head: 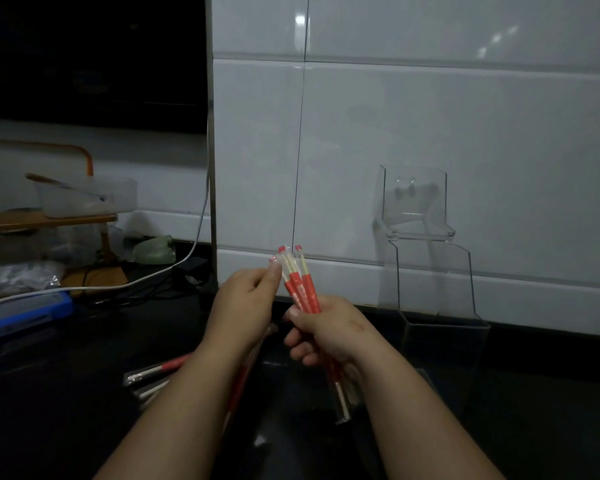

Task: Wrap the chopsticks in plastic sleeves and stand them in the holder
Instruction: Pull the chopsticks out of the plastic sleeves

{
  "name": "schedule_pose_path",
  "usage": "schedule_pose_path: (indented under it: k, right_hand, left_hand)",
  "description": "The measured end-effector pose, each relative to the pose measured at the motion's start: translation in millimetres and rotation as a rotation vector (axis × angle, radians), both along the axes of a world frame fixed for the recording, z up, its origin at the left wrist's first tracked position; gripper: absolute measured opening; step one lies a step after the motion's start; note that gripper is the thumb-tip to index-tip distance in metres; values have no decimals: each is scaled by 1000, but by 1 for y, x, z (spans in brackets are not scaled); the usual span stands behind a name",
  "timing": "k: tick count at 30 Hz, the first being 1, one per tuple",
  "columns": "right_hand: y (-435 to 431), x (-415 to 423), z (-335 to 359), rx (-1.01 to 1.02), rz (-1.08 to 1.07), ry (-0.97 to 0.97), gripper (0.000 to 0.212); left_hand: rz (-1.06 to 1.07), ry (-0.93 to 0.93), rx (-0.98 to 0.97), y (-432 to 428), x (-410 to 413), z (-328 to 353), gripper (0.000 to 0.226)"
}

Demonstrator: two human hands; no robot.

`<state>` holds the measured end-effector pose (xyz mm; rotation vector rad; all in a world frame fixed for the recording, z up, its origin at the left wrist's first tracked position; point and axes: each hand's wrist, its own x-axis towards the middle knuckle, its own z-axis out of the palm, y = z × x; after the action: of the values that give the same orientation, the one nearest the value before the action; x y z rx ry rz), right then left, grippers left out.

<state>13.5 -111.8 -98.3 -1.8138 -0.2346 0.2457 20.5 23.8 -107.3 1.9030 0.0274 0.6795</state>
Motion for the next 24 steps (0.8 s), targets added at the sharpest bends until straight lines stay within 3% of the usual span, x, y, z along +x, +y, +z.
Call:
schedule_pose_path:
  k: [2, 5, 10, 14, 17, 20, 24]
  right_hand:
    - [-3, -1, 2, -97, 19, -29, 11]
    - [-4, -4, 7, -192, 77, -52, 10]
    - [3, -6, 3, -270, 163, -74, 14]
    - [1, -4, 0, -207, 246, -44, 4]
    - [-2, -2, 3, -241, 191, -120, 33]
    - [-1, -1, 5, -221, 41, -193, 56]
    - [0, 7, 2, 43, -95, -270, 55]
  left_hand:
    - [-165, 54, -275, -6, -3, 4, 50]
    - [-310, 151, -518, -9, -5, 4, 44]
    - [-123, 145, -425, -15, 0, -1, 22]
    - [-64, 0, -809, -10, 2, 10, 25]
    - [-113, -96, -1154, -2, 5, 13, 17]
    - [-150, -101, -1326, 3, 13, 9, 18]
    - [-230, -79, -1522, 9, 22, 3, 23]
